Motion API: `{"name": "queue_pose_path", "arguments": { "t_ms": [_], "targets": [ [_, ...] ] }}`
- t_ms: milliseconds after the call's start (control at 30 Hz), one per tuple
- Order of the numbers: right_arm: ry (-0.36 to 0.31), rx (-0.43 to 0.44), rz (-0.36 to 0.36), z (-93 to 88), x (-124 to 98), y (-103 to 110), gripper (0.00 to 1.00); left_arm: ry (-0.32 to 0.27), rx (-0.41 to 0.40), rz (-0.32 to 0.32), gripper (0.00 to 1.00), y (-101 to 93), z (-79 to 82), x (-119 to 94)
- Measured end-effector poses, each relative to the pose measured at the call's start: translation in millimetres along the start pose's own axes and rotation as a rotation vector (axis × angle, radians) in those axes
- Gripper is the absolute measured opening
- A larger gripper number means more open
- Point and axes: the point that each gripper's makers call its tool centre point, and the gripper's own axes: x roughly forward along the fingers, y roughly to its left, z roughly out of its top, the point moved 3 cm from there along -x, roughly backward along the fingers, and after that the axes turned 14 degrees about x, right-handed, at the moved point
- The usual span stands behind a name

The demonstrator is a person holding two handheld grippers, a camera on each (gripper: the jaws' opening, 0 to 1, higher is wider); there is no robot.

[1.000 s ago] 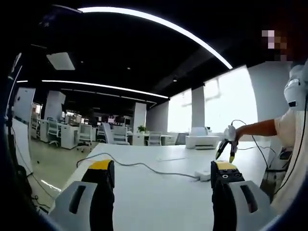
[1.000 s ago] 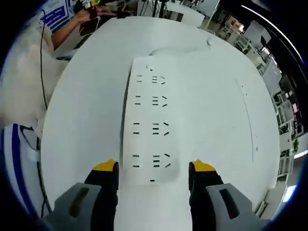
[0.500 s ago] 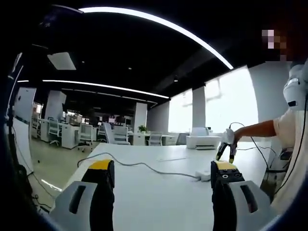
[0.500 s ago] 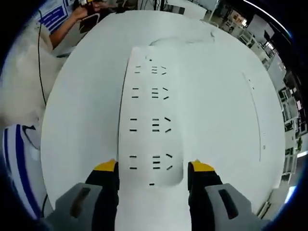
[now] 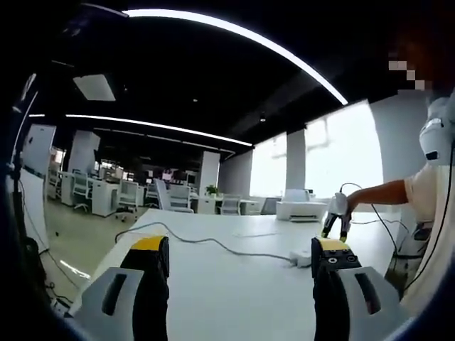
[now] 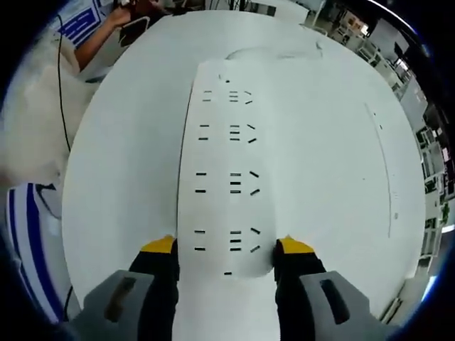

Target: Pick up the power strip scattered on the table, fix it on the side mounting bracket of the table, and press the switch

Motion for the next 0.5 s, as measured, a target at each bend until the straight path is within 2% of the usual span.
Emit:
{"name": "queue_pose_path", "arguments": {
  "t_ms": [500],
  "targets": [
    [-0.011, 0.075, 0.064, 0.4, -0.2, 2.8, 0.49, 0.001, -0.018, 0.007, 0.86, 2.6, -5.1, -3.9]
  ]
}}
